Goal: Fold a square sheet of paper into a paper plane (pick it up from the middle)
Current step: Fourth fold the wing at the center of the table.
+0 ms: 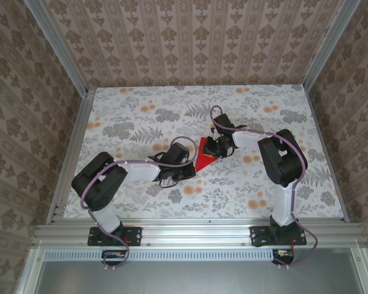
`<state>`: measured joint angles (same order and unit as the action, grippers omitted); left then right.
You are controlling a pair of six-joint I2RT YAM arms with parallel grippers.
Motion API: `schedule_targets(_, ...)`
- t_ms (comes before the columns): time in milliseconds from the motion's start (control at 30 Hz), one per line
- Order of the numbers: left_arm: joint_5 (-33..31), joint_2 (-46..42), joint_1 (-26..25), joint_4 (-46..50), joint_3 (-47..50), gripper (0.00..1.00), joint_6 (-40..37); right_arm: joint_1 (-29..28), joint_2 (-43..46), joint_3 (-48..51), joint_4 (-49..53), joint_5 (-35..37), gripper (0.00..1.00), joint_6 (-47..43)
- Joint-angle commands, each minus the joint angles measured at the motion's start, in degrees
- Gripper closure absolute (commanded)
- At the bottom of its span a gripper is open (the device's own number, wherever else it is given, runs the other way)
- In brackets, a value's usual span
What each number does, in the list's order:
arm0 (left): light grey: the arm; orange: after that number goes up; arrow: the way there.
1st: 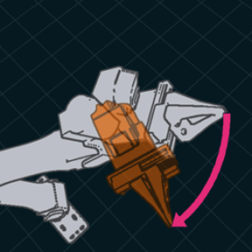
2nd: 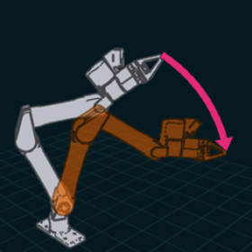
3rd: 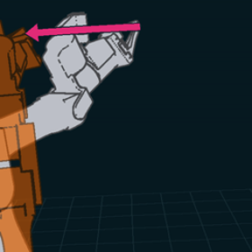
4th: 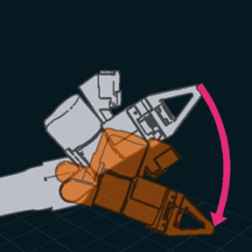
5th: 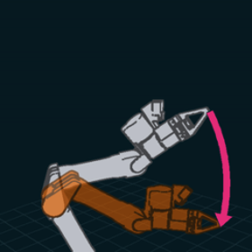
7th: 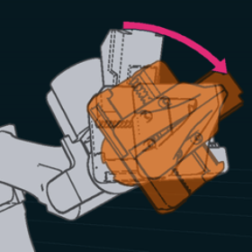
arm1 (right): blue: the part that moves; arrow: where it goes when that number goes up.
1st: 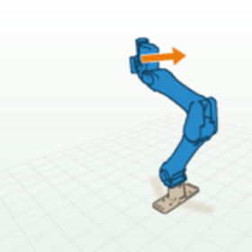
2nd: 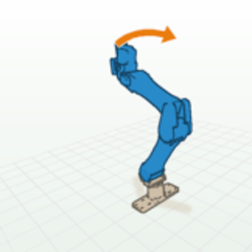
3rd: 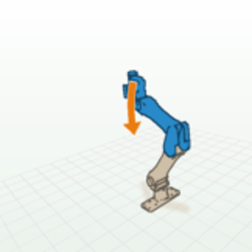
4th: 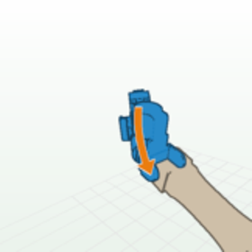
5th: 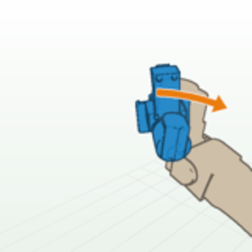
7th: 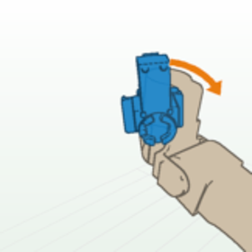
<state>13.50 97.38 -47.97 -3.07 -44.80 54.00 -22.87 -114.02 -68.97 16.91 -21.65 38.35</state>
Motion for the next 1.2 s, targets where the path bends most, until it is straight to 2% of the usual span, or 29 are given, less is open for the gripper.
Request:
schedule_targets(0, 1.21, -3.7, 1.0, 4.81, 1.39, 0.93, 0.05, 0.41, -5.61, 2.77, 5.92, 8.55, 0.84, 0.5)
schedule_targets(167, 1.35, -5.91, 2.74, -2.58, -0.59, 0.92, -0.16, 0.44, -5.42, 2.7, 5.41, 7.59, 0.84, 0.33)
schedule_targets(400, 2.6, 0.8, 2.77, -5.78, -6.07, 0.92, -0.65, 0.38, -5.12, 2.51, 4.85, 6.67, 0.84, 0.59)
schedule_targets(933, 1.15, 9.2, 2.18, -2.65, -8.59, 0.97, -0.73, 0.81, -2.72, 3.14, 1.87, 3.47, 0.83, 0.89)
schedule_targets(1167, -0.29, 10.1, 1.47, 1.17, -7.86, 0.99, -0.91, 1.25, 3.97, 4.32, -3.54, -2.26, 0.78, -0.02)
